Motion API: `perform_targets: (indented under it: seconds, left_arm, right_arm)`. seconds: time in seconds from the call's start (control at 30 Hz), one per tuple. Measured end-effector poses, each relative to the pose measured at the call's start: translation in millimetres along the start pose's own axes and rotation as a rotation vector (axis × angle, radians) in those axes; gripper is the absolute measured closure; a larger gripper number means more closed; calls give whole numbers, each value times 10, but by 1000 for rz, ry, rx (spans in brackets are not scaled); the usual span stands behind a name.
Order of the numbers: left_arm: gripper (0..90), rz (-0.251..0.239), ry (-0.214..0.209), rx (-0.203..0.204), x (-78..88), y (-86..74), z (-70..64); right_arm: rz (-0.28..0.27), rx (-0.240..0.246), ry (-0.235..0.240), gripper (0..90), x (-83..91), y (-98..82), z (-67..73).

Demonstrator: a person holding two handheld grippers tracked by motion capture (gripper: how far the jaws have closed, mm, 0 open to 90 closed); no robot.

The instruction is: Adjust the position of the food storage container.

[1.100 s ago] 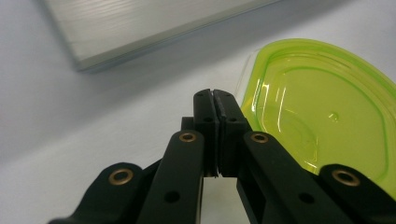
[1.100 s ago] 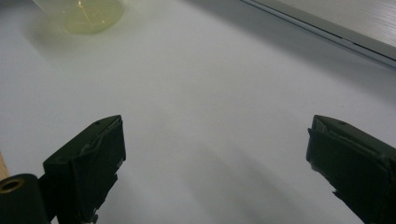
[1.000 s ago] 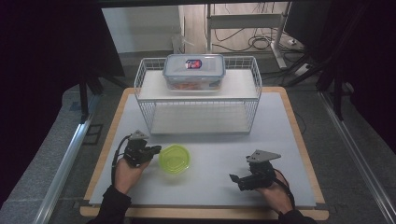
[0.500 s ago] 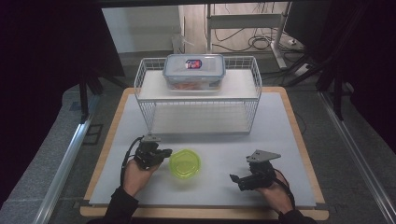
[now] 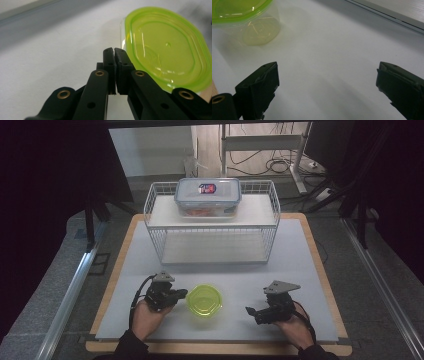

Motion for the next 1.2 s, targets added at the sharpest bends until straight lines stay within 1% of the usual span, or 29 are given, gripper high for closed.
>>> perform_targets:
  seconds: [0.07,0.13,0.2,0.23,0.27,0.3,0.37,0.4,0.47,0.5,0.53,0.63,0.73,0.83,0.93,1.0,1.1,1.13,1.2]
  left_arm:
    - [869,13,-13,0,-20,-36,-37]
    - [864,27,-21,-6,-48,-68,-76]
    - [864,33,-25,-11,-68,-81,-105]
    - [864,36,-25,-12,-73,-84,-112]
    - [865,38,-26,-12,-79,-88,-114]
    - [866,38,-25,-10,-81,-92,-110]
    - [867,36,-27,-1,-85,-102,-93]
    - [867,35,-28,4,-84,-108,-84]
    - [868,32,-24,9,-79,-118,-71]
    - [868,31,-23,9,-71,-122,-62]
    - [869,26,-19,9,-55,-123,-54]
    - [872,4,1,8,4,-99,-8]
    - [872,-27,12,5,73,-29,42]
    - [872,-47,16,-3,93,49,73]
    - [872,-41,9,-15,56,99,82]
    - [871,-33,-2,-25,28,105,57]
    - [870,-22,-11,-35,7,99,20]
    - [871,-22,-9,-33,5,99,11]
    - [871,-23,-20,-32,8,98,-10]
  right_arm:
    - [1,-2,-2,26,3,6,8]
    - [6,-14,2,0,7,18,25]
    - [22,-33,8,0,20,25,44]
    - [23,-36,16,28,28,28,62]
    - [31,-32,22,69,41,30,80]
    - [41,-30,15,134,51,32,94]
    - [50,-24,18,332,81,47,138]
    - [63,-23,38,434,92,51,172]
    - [68,-12,90,593,96,59,271]
    - [73,6,116,652,91,60,333]
    - [74,25,129,688,85,64,396]
    - [67,57,173,781,78,106,603]
    - [53,93,213,834,78,154,799]
    - [59,103,272,863,63,179,985]
    - [68,117,313,873,26,186,1155]
    - [63,131,327,887,12,208,1239]
    - [52,138,330,888,-4,253,1282]
    - [50,136,326,890,-11,263,1273]
    - [52,121,314,890,-26,276,1230]
Point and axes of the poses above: each handheld gripper's, and its own axes: x roughly backward along the jaws, y roughly out of its top, z roughly to its left, the point moved 7 cm from there along -x, roughly forward along the jaws, and after that the axes turned 14 degrees about -y, right-handed, at the moved point
